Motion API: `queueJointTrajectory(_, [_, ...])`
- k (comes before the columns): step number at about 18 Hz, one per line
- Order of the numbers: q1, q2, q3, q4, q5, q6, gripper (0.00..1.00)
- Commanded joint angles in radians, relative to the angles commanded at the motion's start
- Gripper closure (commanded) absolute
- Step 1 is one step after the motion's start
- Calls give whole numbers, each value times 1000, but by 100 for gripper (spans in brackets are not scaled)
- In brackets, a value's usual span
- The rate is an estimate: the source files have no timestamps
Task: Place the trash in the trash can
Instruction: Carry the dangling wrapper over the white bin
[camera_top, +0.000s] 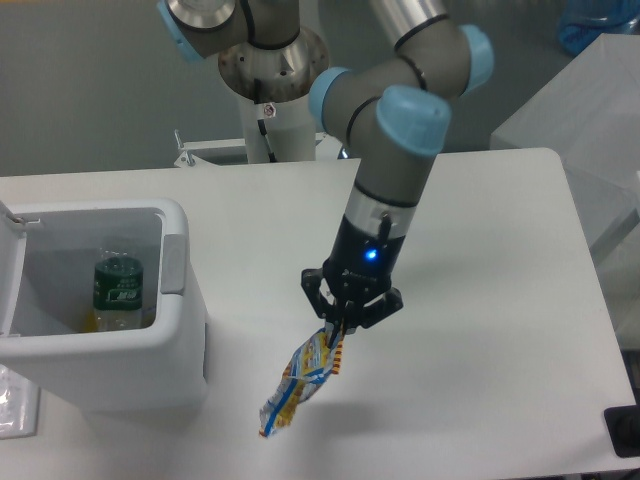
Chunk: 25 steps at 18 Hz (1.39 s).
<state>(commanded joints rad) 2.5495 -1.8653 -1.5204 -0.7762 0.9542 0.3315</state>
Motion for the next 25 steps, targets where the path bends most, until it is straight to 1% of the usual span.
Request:
queueJointTrajectory(2, [-6, 14, 43, 2, 0, -76, 85])
queueJointTrajectory(3, [-6, 31, 60, 2, -2, -103, 85])
queueJointTrajectory(6, [-11, 61, 126, 2, -9, -104, 85])
queueJointTrajectory(7, [-14, 66, 143, 2, -9, -105, 85])
queueJointTrajectory(8, [-21, 80, 146, 2, -9, -106, 85])
queueJointTrajectory(10, [-50, 127, 134, 2, -18, -111, 85])
queueJointTrajectory(12, [-86, 156, 132, 0, -50, -115, 85])
queueJointTrajectory(13, [-97, 181, 126, -3, -57, -114, 85])
queueJointTrajectory(14, [-103, 202, 106, -3, -57, -103, 85])
queueJointTrajectory(16, [-112, 225, 71, 0, -57, -80, 85])
queueJointTrajectory(19, [-167, 251, 0, -2, -52, 102, 85])
queueJointTrajectory(21, [-199, 268, -32, -3, -51, 185, 85])
queueJointTrajectory(23, [-228, 275, -40, -5, -46, 205, 85])
queueJointTrajectory(25, [-238, 282, -61, -3, -46, 213, 85])
